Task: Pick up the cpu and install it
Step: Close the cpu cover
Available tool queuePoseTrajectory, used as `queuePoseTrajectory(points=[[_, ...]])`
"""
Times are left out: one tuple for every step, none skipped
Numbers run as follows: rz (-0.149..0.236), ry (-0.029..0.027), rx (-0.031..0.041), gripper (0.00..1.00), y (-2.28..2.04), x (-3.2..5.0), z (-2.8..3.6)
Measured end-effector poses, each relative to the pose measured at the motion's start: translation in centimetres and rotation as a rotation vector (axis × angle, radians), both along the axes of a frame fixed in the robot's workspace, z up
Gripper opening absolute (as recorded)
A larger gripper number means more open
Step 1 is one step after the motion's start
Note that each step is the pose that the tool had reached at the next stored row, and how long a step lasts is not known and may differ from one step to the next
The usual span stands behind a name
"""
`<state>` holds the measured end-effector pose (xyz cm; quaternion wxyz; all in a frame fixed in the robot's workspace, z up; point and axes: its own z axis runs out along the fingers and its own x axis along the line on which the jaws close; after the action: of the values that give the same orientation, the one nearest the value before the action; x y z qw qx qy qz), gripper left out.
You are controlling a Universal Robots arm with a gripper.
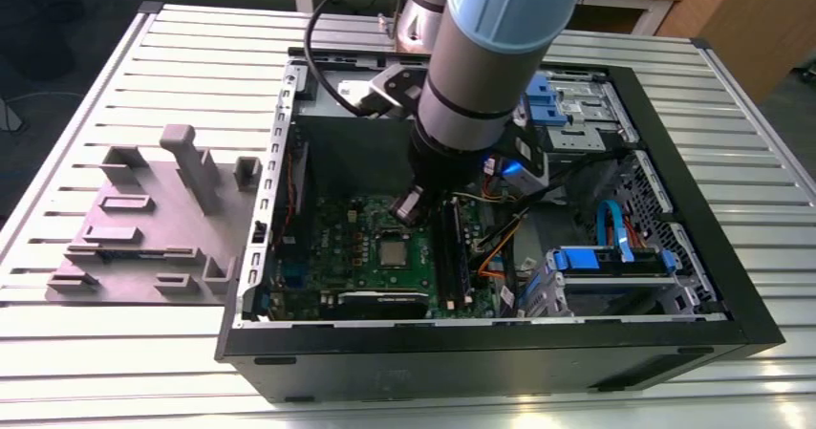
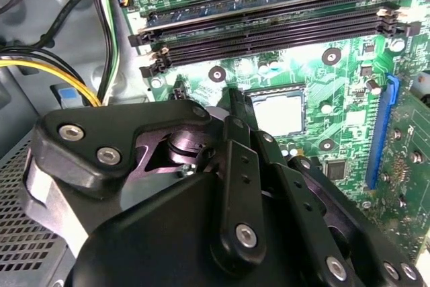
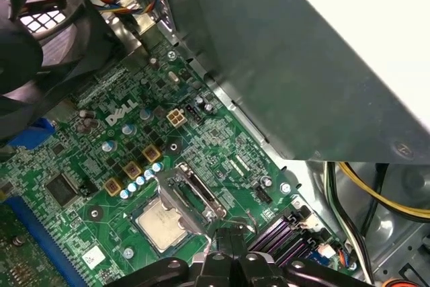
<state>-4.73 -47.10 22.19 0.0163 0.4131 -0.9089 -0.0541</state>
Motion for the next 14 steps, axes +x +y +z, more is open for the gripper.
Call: queuePoseTrajectory(points=[[0.001, 0.0000, -0.0001, 0.10, -0.04, 0.01, 0.00], [0.002, 0.0001, 0.0000, 0.10, -0.07, 0.02, 0.00], [0.004, 0.0001, 0.0000, 0.10, -0.10, 0.03, 0.00], [0.005, 0.0002, 0.0000, 0.10, -0.13, 0.04, 0.00], [0.006, 0.0002, 0.0000, 0.10, -0.15, 0.05, 0.00], [0.007, 0.0002, 0.0000, 0.10, -0.18, 0.06, 0.00], [0.008, 0.0002, 0.0000, 0.10, -0.22, 0.07, 0.00], [0.010, 0.0002, 0.0001, 0.10, -0.26, 0.08, 0.00], [0.011, 0.0002, 0.0000, 0.10, -0.31, 0.09, 0.00], [0.012, 0.0002, 0.0000, 0.10, -0.36, 0.10, 0.00], [0.013, 0.0002, 0.0000, 0.10, -0.41, 0.11, 0.00], [0.014, 0.0003, 0.0000, 0.10, -0.46, 0.12, 0.00], [0.015, 0.0004, 0.0000, 0.10, -0.51, 0.13, 0.00], [0.016, 0.0005, -0.0001, 0.10, -0.55, 0.14, 0.00]])
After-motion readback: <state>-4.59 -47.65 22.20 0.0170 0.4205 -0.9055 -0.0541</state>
